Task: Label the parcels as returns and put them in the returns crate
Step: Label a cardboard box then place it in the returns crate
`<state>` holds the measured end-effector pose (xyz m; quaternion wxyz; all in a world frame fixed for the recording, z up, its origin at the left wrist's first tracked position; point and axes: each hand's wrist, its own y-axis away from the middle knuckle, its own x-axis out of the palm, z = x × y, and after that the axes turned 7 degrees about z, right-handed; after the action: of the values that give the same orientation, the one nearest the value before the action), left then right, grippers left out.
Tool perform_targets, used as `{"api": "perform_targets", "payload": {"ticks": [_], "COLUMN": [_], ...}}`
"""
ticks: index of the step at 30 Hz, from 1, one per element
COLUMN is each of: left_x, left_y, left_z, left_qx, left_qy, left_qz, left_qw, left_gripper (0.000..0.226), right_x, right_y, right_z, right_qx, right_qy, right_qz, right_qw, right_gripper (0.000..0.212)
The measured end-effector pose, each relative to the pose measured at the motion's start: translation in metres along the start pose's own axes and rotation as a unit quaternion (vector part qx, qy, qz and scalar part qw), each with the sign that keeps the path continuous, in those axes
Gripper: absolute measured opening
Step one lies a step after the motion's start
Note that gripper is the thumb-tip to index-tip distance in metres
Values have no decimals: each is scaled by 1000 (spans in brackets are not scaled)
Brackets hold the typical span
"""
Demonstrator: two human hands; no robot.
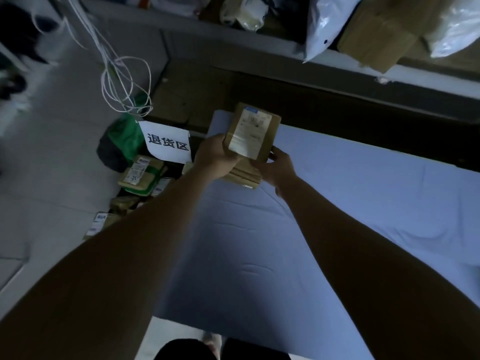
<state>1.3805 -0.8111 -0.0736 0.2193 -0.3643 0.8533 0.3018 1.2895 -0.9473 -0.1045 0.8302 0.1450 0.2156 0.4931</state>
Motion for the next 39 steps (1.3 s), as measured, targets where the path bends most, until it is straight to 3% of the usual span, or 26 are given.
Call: {"api": "perform_targets", "payload": {"ticks": [8,11,15,19,22,25,29,32,39], "left_x": [48,75,119,168,213,265,348,406,485], "left_y": [109,160,220,266,285,299,315,318,307], "left_z": [-56,-70,-88,-110,-126,-142,-175,-200,-228], "left_qx": [81,99,117,121,111,104,88,69,24], "left_qy": [45,50,47,37,19,29,59,69,39], "left_qz": [-49,-24,11,51,84,104,112,123,64], "left_qw": [994,994,992,991,990,989,988,988,997], "left_gripper": [29,38,48,77,84,73,17,18,33], "right_x": [-64,-89,-126,-173,-212,-258,-331,-381,-442], "right_y": [124,186,269,330,353,363,365,364,359], "right_z": [-18,-31,-57,-89,-123,-163,-219,-255,-303], "right_qx": [-7,-5,4,17,31,47,63,69,58], "right_qy": [-30,-14,-20,-51,-44,-39,-20,2,15], "right_qz": [-44,-68,-98,-106,-111,-119,-128,-112,-60], "right_qw": [999,998,995,993,992,991,990,991,996], "right_gripper": [59,64,50,39,39,45,62,71,59]}}
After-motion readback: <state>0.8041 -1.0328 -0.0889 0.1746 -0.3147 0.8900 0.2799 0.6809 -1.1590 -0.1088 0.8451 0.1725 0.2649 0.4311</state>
